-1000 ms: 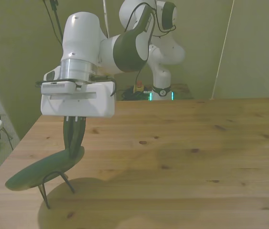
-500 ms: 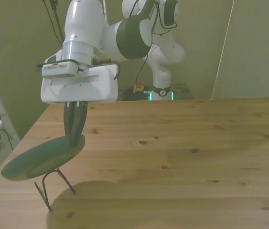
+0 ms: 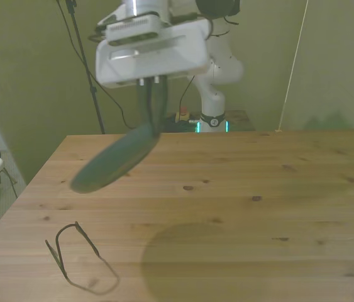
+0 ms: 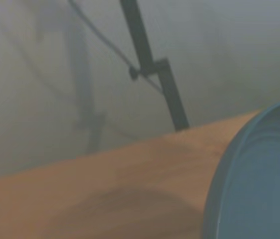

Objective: Unload the plate

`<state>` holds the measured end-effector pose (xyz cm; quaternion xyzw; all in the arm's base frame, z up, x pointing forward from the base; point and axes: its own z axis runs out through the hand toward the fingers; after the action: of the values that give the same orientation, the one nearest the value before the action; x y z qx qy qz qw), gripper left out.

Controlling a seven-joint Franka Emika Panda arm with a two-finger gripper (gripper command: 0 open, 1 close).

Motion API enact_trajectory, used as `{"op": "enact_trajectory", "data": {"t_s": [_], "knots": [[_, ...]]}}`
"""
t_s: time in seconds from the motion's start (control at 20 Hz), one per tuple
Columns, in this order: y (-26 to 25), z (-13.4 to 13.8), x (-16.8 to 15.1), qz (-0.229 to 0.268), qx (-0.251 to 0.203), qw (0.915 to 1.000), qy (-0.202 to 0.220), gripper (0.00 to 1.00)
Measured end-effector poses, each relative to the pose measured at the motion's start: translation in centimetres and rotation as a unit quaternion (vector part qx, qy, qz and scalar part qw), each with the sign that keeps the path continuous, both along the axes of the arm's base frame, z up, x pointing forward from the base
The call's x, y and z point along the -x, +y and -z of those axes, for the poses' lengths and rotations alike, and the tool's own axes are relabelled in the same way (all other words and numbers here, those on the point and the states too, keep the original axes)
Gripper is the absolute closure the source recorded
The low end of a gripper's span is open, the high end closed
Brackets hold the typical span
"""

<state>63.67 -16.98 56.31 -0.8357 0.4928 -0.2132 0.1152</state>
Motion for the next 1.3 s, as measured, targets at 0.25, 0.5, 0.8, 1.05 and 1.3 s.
{"op": "enact_trajectory", "data": {"t_s": [0.25,0.5,0.8,1.05,1.3], "knots": [[3.2,9.2,-1.0,-0.003,0.032,0.9946,0.098,1.0],[3.3,13.8,-1.7,-0.003,0.052,0.9896,0.134,1.0],[3.3,16.1,-2.1,-0.001,0.053,0.9875,0.149,0.0],[3.2,16.3,-2.1,-0.001,0.057,0.9873,0.148,0.0],[3.2,16.5,-2.0,-0.001,0.057,0.987,0.15,0.0]]}}
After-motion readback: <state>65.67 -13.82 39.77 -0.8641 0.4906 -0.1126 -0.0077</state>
